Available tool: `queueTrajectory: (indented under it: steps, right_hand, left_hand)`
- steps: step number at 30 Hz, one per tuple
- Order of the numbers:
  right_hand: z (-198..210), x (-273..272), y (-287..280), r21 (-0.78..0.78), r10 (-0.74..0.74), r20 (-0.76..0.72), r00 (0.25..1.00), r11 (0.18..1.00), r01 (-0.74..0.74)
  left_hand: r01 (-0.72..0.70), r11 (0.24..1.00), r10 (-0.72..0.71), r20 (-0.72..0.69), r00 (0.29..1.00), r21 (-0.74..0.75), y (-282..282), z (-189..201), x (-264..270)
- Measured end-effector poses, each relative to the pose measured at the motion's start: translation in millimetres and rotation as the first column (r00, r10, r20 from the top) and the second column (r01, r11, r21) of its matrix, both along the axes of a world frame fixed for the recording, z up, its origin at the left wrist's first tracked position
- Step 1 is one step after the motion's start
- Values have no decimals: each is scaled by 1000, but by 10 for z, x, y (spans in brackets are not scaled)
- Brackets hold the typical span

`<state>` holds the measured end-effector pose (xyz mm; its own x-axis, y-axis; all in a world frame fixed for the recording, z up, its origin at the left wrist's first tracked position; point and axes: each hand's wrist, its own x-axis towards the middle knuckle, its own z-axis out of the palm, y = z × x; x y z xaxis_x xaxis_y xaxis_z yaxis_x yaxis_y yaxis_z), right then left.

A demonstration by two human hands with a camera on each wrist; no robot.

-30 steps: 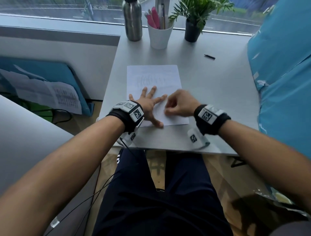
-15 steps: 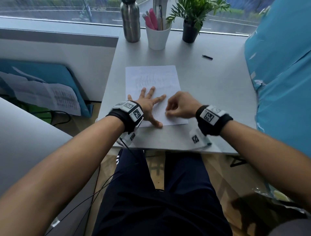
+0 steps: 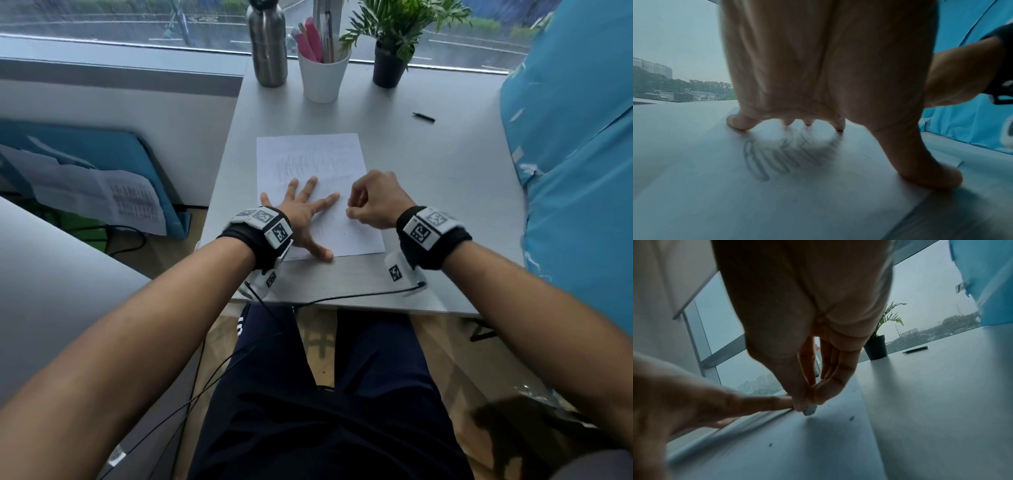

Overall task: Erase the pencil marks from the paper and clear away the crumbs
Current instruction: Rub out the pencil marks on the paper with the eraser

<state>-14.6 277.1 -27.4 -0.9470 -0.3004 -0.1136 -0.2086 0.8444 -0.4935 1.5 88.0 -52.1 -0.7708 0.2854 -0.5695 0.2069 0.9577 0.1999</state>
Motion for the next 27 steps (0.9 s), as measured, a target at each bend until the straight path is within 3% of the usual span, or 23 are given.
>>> queueTrajectory:
  steps: [5,10,13,14,18,22,23,27]
  right_hand:
    - [-68,304,-17,-35,153,99,983,988,-150]
    - [-57,53,84,-71,-17,49,999,997,21]
    - [-55,167,-82,-40,175,106,979,984,-172]
    - [-33,113,-95,-19,176,103,979,984,-175]
    - [35,-223,-39,-30,-59,-11,998,998,58]
    - [-40,241,-295,-27,233,69,970,972,-232]
    - [-27,210,-268,-21,222,78,972,975,-221]
    - [21,-199,-93,-53,-72,-21,997,996,70]
  left_hand:
    - [4,1000,-4,2,1000,0,-12,-29,-4]
    - [-7,1000,7,-7,1000,6,-2,-11,-18]
    - [-3,1000,3,-8,1000,10,-14,-40,-20]
    - [2,1000,-2,-11,1000,11,-17,-49,-23]
    - [-16,1000,16,-25,1000,24,-30,-56,-17]
    - [-7,1000,8,-29,1000,29,-46,-111,-37]
    - [-4,1000,5,-26,1000,27,-49,-112,-31]
    - [-12,1000,13,-40,999,22,-35,-91,-29]
